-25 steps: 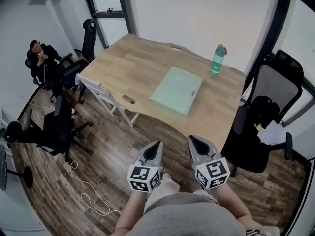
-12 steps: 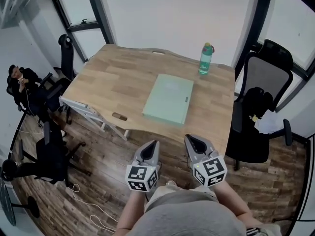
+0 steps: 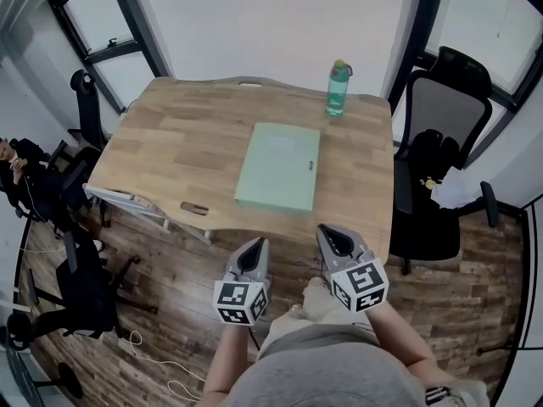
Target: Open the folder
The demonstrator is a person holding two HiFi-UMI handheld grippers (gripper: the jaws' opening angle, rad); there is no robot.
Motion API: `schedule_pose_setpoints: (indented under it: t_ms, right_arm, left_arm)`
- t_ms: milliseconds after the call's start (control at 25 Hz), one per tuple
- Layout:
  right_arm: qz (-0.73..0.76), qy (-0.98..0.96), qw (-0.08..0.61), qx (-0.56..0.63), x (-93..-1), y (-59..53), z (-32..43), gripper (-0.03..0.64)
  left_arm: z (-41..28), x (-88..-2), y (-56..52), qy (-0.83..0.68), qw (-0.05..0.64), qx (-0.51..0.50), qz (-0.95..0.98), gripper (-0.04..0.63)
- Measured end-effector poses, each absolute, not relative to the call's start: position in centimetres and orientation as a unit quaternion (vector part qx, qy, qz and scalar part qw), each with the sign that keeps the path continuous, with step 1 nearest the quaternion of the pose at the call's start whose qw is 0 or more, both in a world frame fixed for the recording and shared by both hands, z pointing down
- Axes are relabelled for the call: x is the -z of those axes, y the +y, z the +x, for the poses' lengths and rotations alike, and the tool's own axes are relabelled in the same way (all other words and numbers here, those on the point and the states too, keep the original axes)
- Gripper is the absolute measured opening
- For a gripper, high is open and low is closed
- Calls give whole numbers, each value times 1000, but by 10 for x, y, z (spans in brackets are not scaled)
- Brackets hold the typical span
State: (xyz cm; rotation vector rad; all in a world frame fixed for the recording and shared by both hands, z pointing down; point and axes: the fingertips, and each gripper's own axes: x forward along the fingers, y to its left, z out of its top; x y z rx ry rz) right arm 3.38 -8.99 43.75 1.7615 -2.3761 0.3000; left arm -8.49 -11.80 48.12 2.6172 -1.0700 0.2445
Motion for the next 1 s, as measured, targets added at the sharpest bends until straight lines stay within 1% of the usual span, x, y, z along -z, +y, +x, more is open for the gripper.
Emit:
schedule_pose_setpoints:
  t_ms: [240,480,800,960,1000]
  right_arm:
    - [595,-790,108,-107,-460,-113,44,2]
    - [600,-782,120,-121,-487,-152,50,2]
    - [631,-745,146,-159,-531,-209,85,2]
    - [635,-732,168,-182,-558,-226,94,2]
    - [634,-730,174,-186,-564,-230,96,2]
  left_arm:
    - [-77,-497,-140,-367,171,-88,910,5]
    - [-79,-511,-167,-360,158,-116,912,5]
    - [-71,-533,-215,-328,155,-153,919,5]
    - [-62,-547,-231,-295,153,-184,925,25]
    - [-60,-551,-235,-285,153,-194,926,47]
